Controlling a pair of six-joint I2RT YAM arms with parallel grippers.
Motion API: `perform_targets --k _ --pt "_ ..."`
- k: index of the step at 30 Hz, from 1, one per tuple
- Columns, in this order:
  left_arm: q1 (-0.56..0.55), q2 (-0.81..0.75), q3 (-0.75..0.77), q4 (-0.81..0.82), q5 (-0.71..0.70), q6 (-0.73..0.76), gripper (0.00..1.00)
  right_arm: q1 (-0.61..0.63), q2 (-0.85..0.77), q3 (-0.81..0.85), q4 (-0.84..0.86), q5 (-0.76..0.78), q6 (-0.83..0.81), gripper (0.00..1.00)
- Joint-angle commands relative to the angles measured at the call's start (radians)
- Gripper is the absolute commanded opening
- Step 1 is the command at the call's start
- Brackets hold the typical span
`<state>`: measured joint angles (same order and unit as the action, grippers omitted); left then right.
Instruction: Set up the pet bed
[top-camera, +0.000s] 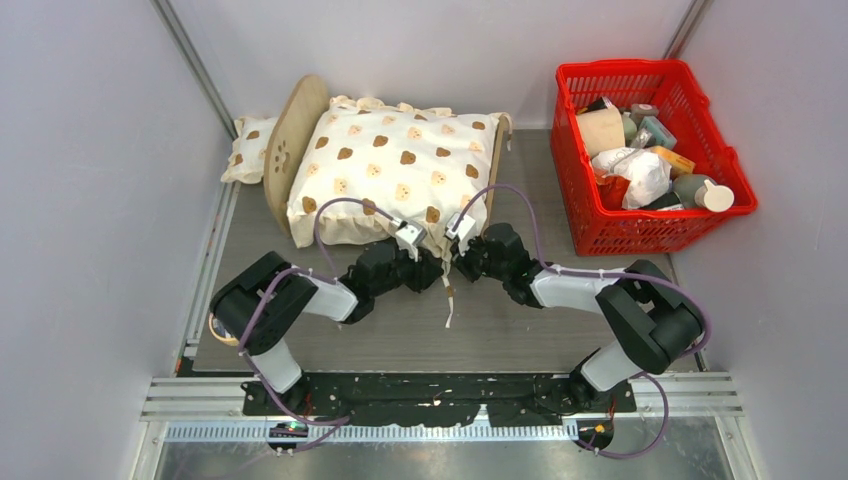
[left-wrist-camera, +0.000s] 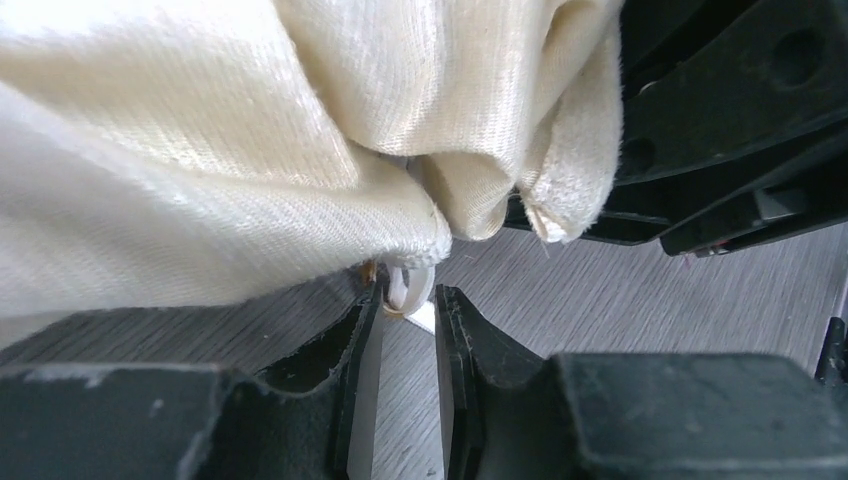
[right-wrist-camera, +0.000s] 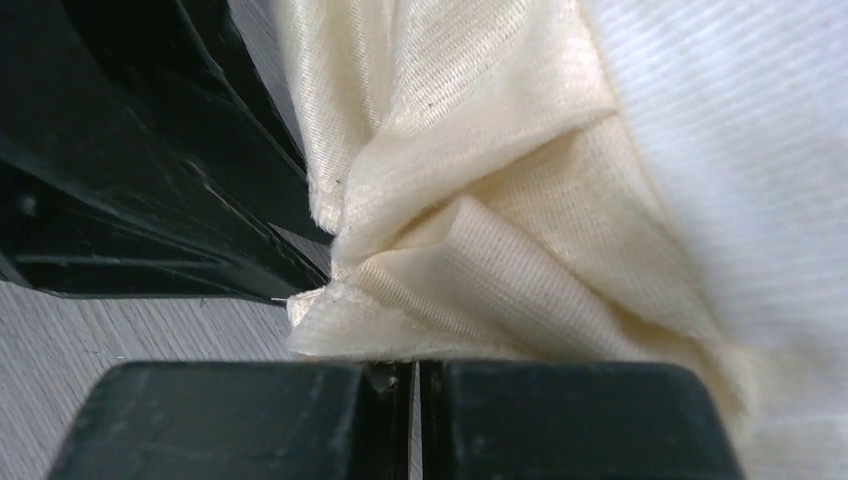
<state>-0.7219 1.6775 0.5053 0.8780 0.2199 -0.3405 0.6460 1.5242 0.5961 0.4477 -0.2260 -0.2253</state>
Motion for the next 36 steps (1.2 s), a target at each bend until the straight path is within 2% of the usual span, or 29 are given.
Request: perform_targets --k 1,8,10,13,18,23,36 --pt "-0.015 0.052 0.041 0.129 -0.017 0.037 0.30 -0.003 -0.038 0.001 0.044 0.011 0.009 0.05" --pt "-0.017 0.131 0.091 0.162 -0.031 0.029 0.29 -0.003 -0.033 -0.003 0.052 0.002 0.010 0.05" --pt "-0.017 0.133 0.097 0.164 -0.033 0.033 0.21 -0.003 -0.032 -0.005 0.054 0.002 0.010 0.05" --pt "-0.017 0.117 0.083 0.172 -0.039 0.025 0.00 -0.003 -0.029 -0.008 0.055 0.004 0.013 0.05" --pt "-0.023 0.060 0.017 0.191 -0.035 -0.015 0.00 -0.003 -0.007 -0.007 0.071 0.014 0.014 0.05" --pt "-0.047 0.041 -0.049 0.287 -0.021 -0.018 0.00 0.006 0.018 0.024 0.083 0.028 0.017 0.05" --pt "-0.078 0.030 -0.066 0.332 0.033 -0.009 0.00 0.052 -0.016 -0.027 0.197 0.015 -0.091 0.05"
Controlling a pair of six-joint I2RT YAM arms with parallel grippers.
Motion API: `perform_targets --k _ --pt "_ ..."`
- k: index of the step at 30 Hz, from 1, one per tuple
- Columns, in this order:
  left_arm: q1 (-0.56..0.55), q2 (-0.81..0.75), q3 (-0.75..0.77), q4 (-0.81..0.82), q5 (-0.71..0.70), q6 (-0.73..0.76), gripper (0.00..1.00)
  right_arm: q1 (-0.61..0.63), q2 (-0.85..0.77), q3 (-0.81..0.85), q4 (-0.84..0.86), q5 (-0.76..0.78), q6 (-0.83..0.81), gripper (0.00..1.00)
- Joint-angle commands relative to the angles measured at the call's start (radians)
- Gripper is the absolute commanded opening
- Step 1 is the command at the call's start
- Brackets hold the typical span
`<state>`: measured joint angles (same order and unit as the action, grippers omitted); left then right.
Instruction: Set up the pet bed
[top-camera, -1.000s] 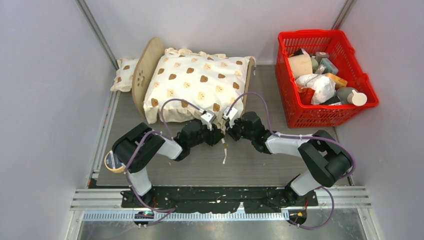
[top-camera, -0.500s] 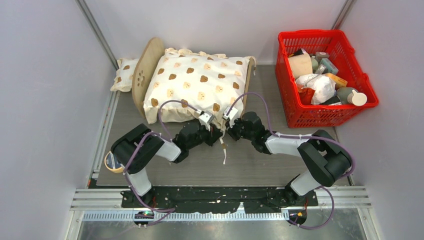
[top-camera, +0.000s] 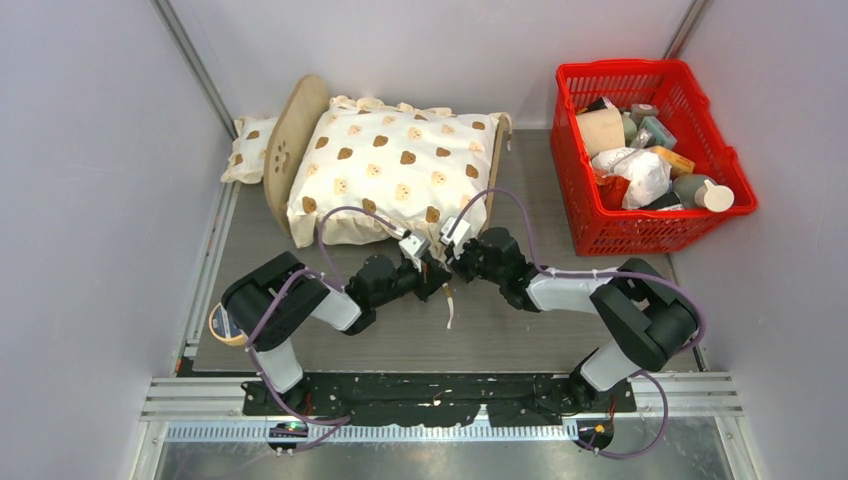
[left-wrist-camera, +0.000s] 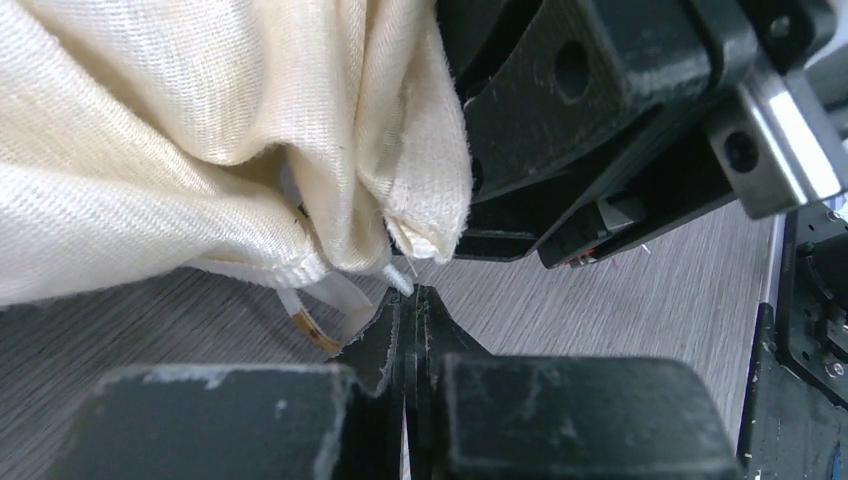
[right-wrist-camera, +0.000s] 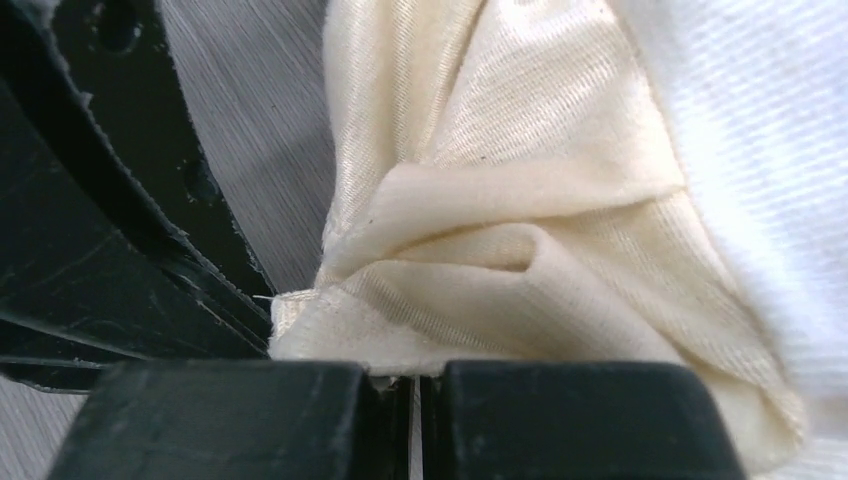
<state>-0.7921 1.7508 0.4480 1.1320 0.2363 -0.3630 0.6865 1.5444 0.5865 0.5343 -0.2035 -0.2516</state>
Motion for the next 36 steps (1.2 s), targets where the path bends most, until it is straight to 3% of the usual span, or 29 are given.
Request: perform_targets --k 1,9,13,18,21,29,32,36 --pt "-0.008 -0.045 -0.010 0.074 0.017 0.015 0.00 0.014 -0.045 -0.021 0.117 -0.011 -0.087 0.05" --pt "-0.010 -0.055 -0.021 0.067 0.001 0.013 0.00 0.018 -0.036 -0.118 0.302 -0.087 -0.205 0.05" --pt "-0.010 -0.080 -0.050 0.033 -0.021 0.016 0.15 0.016 -0.007 -0.116 0.322 -0.107 -0.224 0.05" --pt "-0.001 -0.143 -0.118 0.029 -0.068 0.035 0.26 0.016 0.014 -0.101 0.310 -0.103 -0.228 0.05" --pt "0.026 -0.202 -0.144 -0.013 -0.070 0.021 0.40 0.016 0.022 -0.097 0.309 -0.107 -0.227 0.05" --pt "0.104 -0.353 -0.167 -0.096 -0.095 0.032 0.42 0.008 0.021 -0.091 0.301 -0.118 -0.221 0.05" --pt "0.129 -0.327 -0.068 -0.227 -0.013 0.082 0.39 0.006 0.015 -0.094 0.302 -0.123 -0.221 0.05" --pt "0.154 -0.241 -0.024 -0.140 0.145 0.116 0.37 0.001 0.010 -0.096 0.300 -0.132 -0.218 0.05"
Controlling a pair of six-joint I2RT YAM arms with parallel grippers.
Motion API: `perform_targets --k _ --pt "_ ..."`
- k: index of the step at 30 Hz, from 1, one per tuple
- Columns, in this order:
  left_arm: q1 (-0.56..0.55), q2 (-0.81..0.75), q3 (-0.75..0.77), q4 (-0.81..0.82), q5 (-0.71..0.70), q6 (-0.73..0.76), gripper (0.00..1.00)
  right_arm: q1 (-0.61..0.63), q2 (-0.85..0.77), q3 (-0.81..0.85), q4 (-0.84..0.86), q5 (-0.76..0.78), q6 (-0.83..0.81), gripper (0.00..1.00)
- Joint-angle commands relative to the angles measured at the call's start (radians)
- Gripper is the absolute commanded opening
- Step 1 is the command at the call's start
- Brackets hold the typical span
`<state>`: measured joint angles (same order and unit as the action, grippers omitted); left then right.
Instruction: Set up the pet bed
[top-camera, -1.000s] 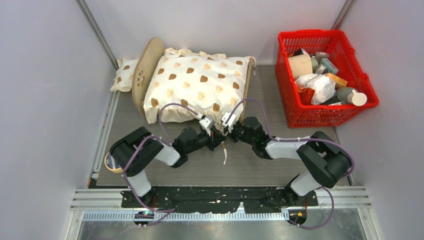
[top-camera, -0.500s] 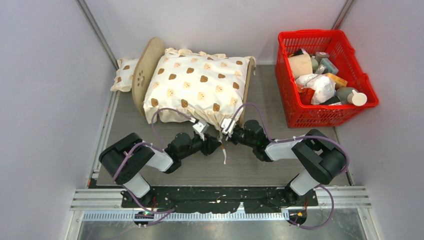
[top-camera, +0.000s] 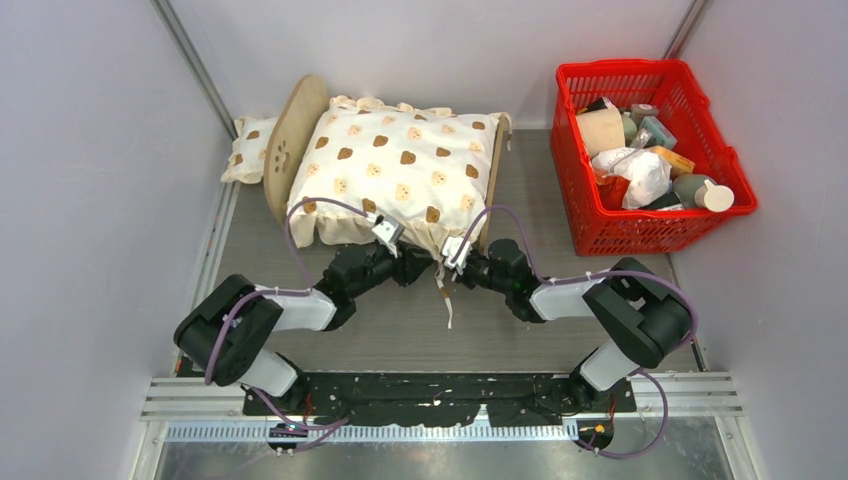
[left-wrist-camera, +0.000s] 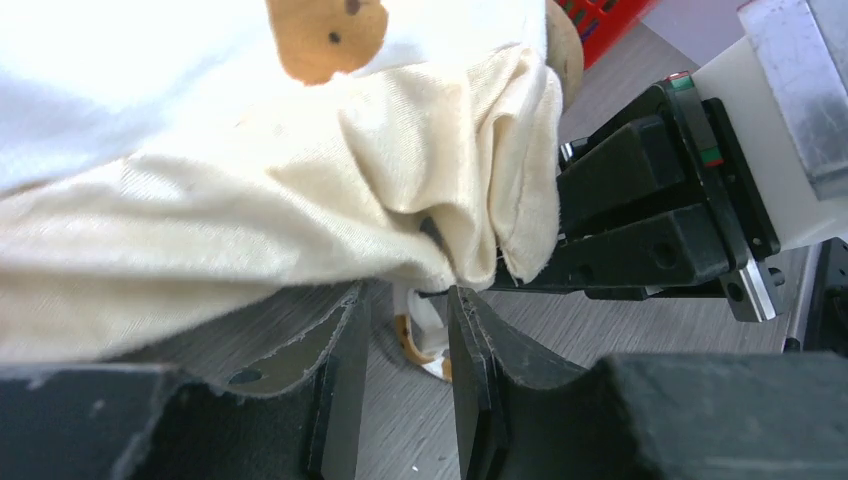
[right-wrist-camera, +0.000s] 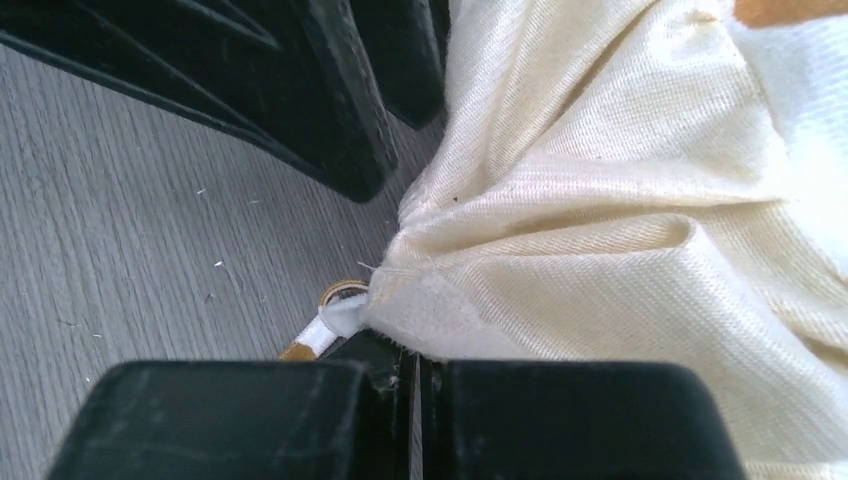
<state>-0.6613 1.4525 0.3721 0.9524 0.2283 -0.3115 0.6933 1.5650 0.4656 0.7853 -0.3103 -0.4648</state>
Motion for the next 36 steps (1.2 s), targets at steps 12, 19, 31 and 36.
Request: perform_targets --k 12,19,31,36 --pt "0.114 0.207 0.157 0.106 0.476 0.057 0.38 -0.013 -0.003 0.033 0.039 -0.075 -0.009 0.05" --pt "0.114 0.258 0.217 0.071 0.498 0.040 0.37 -0.015 0.001 0.030 0.047 -0.092 -0.011 0.05" --pt "0.130 0.218 0.166 0.028 0.452 -0.005 0.35 -0.021 -0.004 0.027 0.051 -0.106 -0.006 0.05" --pt "0.166 0.226 0.130 0.092 0.449 -0.047 0.35 -0.022 -0.008 0.028 0.048 -0.109 -0.007 0.05"
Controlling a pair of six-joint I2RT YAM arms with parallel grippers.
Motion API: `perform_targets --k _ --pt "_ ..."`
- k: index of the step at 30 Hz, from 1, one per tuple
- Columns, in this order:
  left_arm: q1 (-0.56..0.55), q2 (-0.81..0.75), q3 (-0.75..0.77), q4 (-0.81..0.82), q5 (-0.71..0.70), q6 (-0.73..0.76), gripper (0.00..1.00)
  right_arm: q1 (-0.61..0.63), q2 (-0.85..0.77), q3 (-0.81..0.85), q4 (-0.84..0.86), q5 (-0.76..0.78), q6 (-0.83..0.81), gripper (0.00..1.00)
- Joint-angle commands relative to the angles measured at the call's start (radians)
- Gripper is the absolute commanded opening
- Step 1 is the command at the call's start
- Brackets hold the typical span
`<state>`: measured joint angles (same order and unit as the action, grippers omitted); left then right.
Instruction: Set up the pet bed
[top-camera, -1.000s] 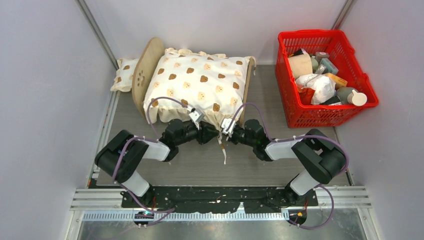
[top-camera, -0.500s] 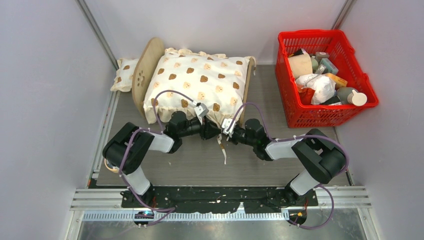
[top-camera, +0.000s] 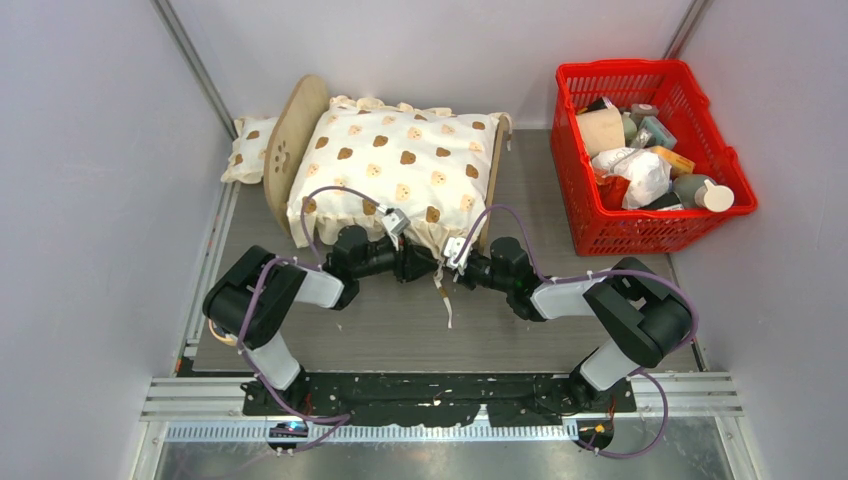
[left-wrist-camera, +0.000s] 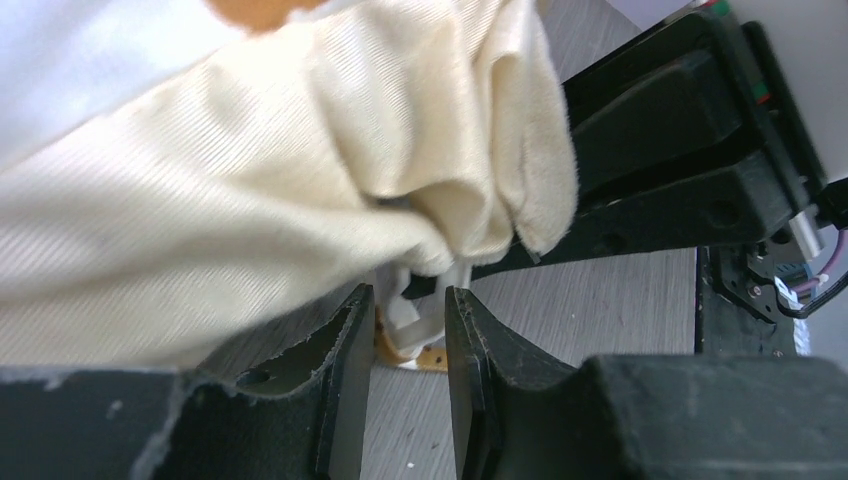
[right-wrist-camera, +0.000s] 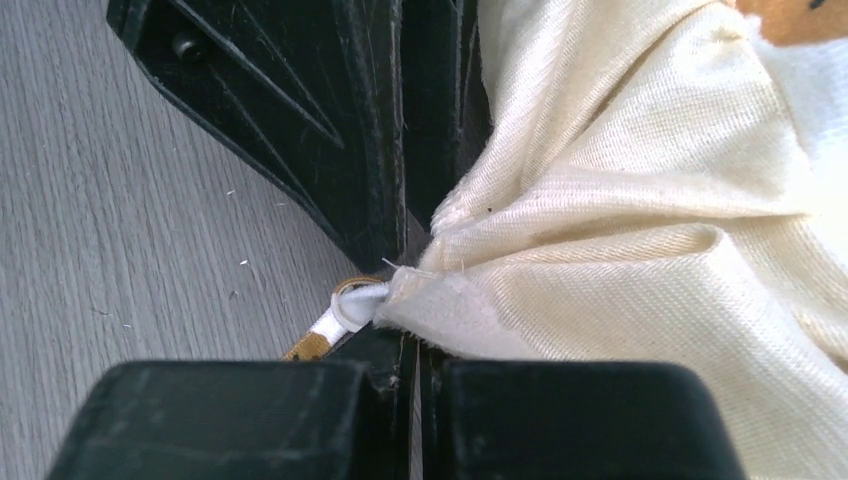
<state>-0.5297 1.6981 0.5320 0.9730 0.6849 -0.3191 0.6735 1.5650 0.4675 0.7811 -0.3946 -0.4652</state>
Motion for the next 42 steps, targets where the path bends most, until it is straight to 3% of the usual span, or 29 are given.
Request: perform_targets --k 1,17,28,35,37,39,42 --pt "0.043 -0.015 -0.032 0.078 0.001 -0.043 0.36 -0.003 -0.008 0.027 0.049 -0.025 -0.007 0.05" --pt "0.060 0.111 0.101 0.111 0.153 -0.133 0.35 -0.005 0.001 0.035 0.042 -0.038 -0.007 0.05" --pt "0.054 0.145 0.119 0.122 0.168 -0.161 0.32 -0.008 -0.002 0.039 0.037 -0.038 -0.002 0.05" --pt "0.035 0.165 0.142 0.121 0.186 -0.184 0.22 -0.008 -0.009 0.041 0.031 -0.038 0.001 0.05" --pt "0.033 0.164 0.135 0.121 0.192 -0.191 0.16 -0.008 -0.009 0.042 0.031 -0.037 0.003 0.05" --pt "0.031 0.155 0.120 0.125 0.190 -0.201 0.02 -0.008 -0.009 0.044 0.031 -0.033 0.006 0.05" --pt "0.032 0.138 0.090 0.130 0.157 -0.217 0.00 -0.008 -0.012 0.046 0.033 -0.010 0.023 0.05"
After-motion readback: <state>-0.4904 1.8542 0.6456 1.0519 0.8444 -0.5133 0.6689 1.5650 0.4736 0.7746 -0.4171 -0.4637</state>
